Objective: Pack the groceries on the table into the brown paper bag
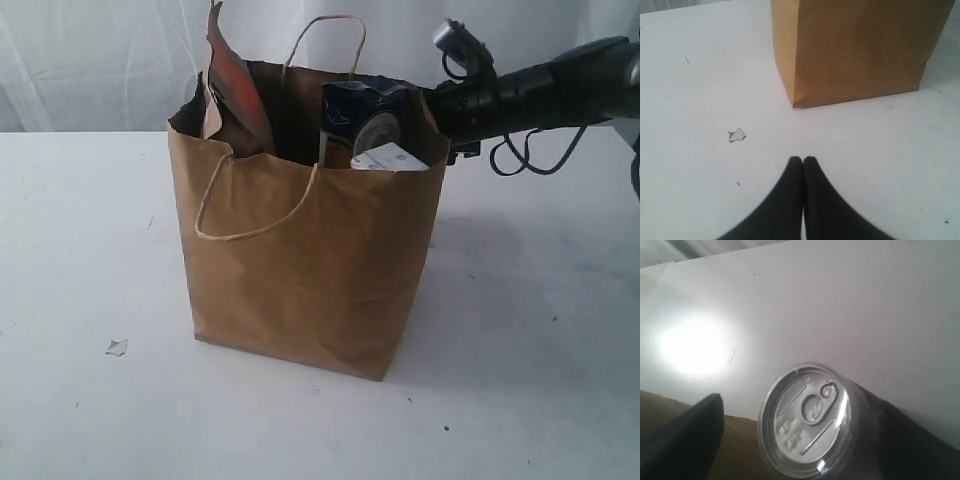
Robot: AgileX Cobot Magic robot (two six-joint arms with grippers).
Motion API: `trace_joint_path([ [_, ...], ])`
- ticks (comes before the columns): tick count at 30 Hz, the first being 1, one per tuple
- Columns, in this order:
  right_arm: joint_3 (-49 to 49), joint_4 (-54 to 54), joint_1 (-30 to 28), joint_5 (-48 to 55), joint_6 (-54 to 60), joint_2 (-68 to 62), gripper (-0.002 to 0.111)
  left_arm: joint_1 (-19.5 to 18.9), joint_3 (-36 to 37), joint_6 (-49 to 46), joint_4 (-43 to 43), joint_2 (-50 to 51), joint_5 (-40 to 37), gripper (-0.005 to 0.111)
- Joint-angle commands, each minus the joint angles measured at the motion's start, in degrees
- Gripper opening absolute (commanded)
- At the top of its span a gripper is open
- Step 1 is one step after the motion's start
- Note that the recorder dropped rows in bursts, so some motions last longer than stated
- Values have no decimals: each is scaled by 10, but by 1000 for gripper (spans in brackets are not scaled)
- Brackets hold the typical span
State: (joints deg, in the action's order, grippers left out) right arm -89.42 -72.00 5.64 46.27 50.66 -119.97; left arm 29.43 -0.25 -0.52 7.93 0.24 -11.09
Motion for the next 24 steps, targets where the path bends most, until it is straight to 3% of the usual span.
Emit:
trace_joint_path([
  [1,-2,12,7,0,33,-1,75,-2,3,5,3,-2,0,0],
  [24,-4,161,27,-85,-17,-1,75,-2,3,5,3,-2,0,0],
])
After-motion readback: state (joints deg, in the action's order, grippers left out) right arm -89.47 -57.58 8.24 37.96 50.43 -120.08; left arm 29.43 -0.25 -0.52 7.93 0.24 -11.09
